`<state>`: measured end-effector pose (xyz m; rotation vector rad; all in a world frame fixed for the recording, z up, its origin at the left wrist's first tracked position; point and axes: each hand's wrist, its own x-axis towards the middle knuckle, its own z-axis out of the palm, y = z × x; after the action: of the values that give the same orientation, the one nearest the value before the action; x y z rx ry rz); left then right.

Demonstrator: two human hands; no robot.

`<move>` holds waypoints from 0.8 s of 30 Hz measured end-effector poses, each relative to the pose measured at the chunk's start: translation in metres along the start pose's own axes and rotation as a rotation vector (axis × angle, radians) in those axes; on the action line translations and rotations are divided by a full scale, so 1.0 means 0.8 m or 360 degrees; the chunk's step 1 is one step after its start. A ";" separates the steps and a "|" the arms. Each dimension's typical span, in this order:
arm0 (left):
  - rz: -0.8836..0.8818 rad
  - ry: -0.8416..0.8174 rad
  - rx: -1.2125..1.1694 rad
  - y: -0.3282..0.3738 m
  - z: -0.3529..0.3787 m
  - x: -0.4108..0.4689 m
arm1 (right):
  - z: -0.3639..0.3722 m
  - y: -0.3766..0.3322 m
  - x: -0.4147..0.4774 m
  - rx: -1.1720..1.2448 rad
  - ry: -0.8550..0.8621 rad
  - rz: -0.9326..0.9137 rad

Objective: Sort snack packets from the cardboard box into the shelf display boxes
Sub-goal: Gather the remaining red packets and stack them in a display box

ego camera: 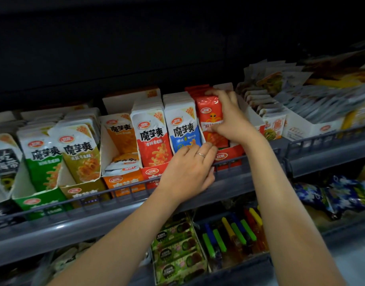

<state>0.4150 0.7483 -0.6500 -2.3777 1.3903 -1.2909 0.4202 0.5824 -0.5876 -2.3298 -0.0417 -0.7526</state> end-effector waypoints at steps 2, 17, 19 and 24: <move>-0.0008 0.0001 -0.0014 0.000 0.001 0.000 | -0.004 0.001 -0.001 0.0025 0.0019 -0.0011; -0.0022 -0.0064 -0.0021 0.000 -0.004 0.001 | 0.002 0.004 0.008 0.0087 -0.0137 0.0328; -0.0024 -0.0067 -0.0020 0.001 -0.003 0.001 | 0.006 0.006 0.010 -0.0004 -0.0076 0.0305; -0.0019 -0.0058 -0.0018 0.001 -0.004 0.001 | 0.009 0.012 0.012 0.0070 0.0014 0.0099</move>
<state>0.4128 0.7483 -0.6481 -2.4083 1.3791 -1.2389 0.4336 0.5776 -0.5927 -2.2755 0.0176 -0.7238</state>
